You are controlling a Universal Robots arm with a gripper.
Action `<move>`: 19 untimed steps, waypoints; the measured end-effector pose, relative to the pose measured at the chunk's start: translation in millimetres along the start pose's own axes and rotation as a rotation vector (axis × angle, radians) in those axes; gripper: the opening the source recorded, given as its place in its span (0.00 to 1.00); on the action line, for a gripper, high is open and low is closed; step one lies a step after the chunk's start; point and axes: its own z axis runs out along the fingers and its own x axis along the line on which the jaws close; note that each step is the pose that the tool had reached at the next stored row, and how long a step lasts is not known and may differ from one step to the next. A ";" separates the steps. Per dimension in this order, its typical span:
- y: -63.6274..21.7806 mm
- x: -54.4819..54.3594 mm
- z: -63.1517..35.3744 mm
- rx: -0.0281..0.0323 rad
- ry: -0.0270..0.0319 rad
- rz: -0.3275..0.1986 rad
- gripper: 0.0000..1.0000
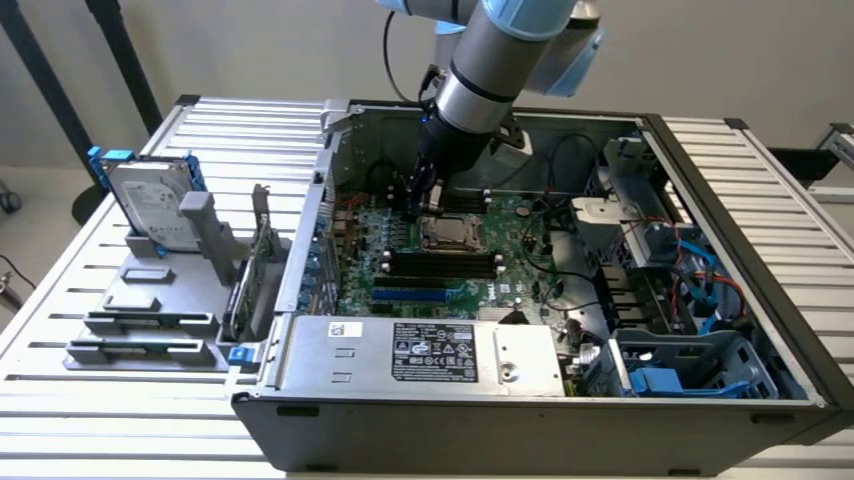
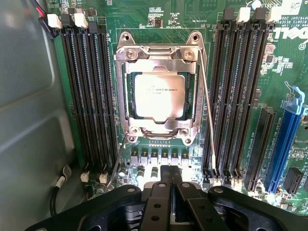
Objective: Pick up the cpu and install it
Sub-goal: 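Install the first cpu locking lever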
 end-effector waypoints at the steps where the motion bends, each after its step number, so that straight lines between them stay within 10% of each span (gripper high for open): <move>1: 0.0 0.0 0.0 0.0000 0.0000 0.000 0.11; 10: -8.9 -0.1 -1.6 -0.0001 0.0043 -0.001 0.11; 19: -19.7 0.1 -4.1 -0.0042 0.0345 0.047 0.11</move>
